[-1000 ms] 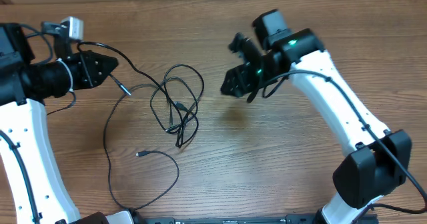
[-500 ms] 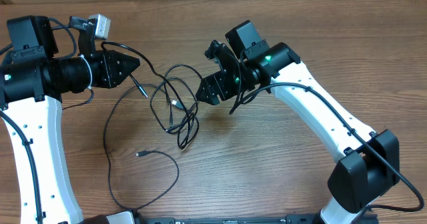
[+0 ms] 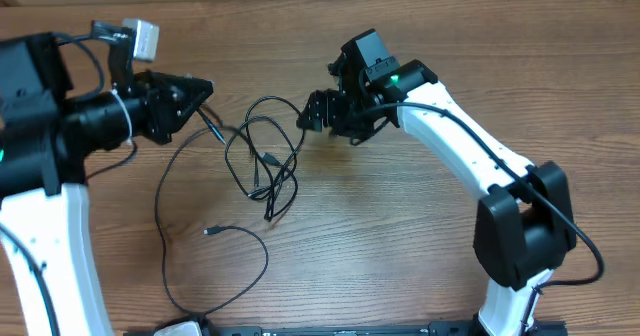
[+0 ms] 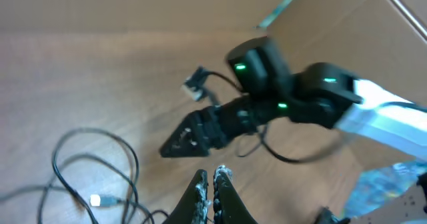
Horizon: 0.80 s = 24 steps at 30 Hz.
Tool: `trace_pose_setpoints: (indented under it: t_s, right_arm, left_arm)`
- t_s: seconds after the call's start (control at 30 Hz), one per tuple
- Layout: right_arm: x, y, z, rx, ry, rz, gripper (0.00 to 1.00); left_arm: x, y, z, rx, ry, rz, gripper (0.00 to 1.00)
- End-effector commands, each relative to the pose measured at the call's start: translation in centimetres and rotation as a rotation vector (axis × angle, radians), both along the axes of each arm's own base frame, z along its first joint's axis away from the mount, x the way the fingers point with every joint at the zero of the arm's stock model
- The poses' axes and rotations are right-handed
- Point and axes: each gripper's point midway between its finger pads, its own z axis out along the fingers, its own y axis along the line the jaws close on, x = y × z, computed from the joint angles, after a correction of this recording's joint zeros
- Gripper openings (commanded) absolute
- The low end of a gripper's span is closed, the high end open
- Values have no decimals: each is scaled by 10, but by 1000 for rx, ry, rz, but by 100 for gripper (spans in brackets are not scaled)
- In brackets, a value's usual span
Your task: Untangle cables
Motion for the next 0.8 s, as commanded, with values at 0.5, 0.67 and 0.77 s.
trace_pose_setpoints:
  t_s: [0.5,0.67,0.77]
  right_arm:
    - [-115,84,24,203,443,161,76]
    - [-145,99,20,160,457,219,4]
    - [-143,97,10,103,423,197,4]
  left_arm:
    - [-50,-8,35,38,-113,39,4]
    - [-50,-8,35,32,-106,44,4]
    - [-52,-8,36,33,-111,44,4]
